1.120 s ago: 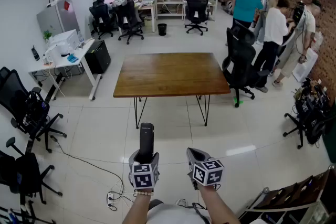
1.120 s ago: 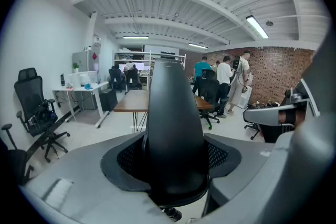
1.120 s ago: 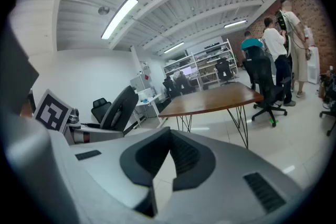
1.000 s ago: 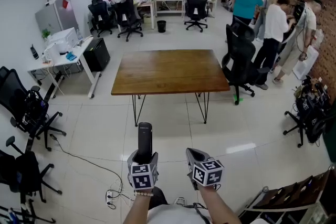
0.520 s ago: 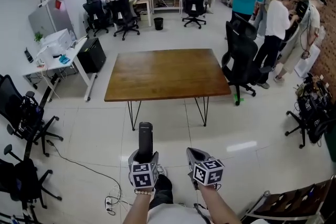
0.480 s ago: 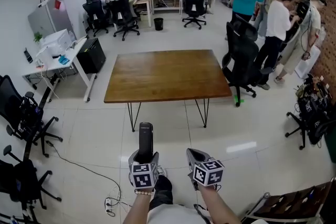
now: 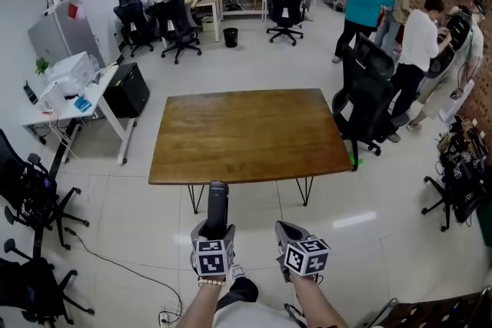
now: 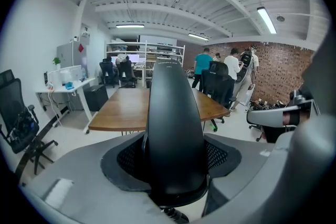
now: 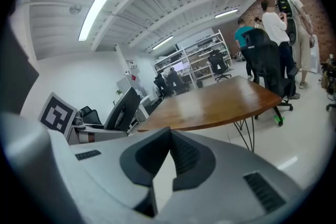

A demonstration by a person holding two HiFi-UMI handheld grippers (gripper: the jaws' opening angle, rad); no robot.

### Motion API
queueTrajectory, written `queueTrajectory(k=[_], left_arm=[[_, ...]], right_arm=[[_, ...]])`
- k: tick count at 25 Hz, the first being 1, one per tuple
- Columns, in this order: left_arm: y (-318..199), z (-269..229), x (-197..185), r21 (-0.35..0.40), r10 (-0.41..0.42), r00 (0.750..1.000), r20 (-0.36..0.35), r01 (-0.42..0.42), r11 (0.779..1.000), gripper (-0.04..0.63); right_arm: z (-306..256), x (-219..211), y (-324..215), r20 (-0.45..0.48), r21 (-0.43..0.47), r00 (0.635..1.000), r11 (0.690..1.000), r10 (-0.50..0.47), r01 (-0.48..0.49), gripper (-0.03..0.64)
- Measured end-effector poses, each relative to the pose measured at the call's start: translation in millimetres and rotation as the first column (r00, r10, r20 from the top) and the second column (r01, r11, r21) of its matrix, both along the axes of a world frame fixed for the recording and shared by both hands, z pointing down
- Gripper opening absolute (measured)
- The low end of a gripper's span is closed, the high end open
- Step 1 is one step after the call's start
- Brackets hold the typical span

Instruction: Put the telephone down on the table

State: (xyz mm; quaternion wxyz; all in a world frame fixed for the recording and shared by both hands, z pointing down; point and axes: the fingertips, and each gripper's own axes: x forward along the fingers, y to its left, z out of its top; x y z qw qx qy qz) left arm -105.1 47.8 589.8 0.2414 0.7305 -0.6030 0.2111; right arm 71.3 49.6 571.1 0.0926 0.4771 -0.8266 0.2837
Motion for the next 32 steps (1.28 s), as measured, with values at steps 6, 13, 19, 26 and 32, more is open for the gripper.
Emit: queueTrajectory(k=[6, 13, 19, 26, 32], left_arm=[[-66.9, 2.2, -23.1, -0.016, 0.047, 0.999, 0.013, -0.047, 0.999, 0.302], [-113.5, 2.2, -27.3, -0.001, 0.084, 0.996, -0.012, -0.084, 0.996, 0.302], [-124.5, 7.4, -29.0, -0.010, 0.084, 0.996, -0.033, -0.085, 0.996, 0.302], [-147.9, 12.9, -36.1, -0.023, 0.062, 0.997, -0.043, -0.063, 0.998, 0.302], [-191.9, 12.5, -38.4, -0.022, 0.034, 0.998, -0.043, -0.035, 0.999, 0.302]], right_arm=[[-2.6, -28.7, -66.8, 0.019, 0.005, 0.999, 1.000, 0.031, -0.031, 0.003], [-12.1, -30.0, -107.6, -0.019, 0.038, 0.997, 0.997, 0.069, -0.069, 0.003], [-2.7, -27.7, -114.8, -0.036, 0.012, 0.996, 0.997, 0.080, -0.080, 0.005], [4.2, -35.3, -141.0, -0.039, -0.006, 0.998, 0.998, 0.058, -0.058, 0.005], [8.7, -37.9, -191.0, -0.040, -0.008, 0.999, 1.000, 0.030, -0.030, 0.005]])
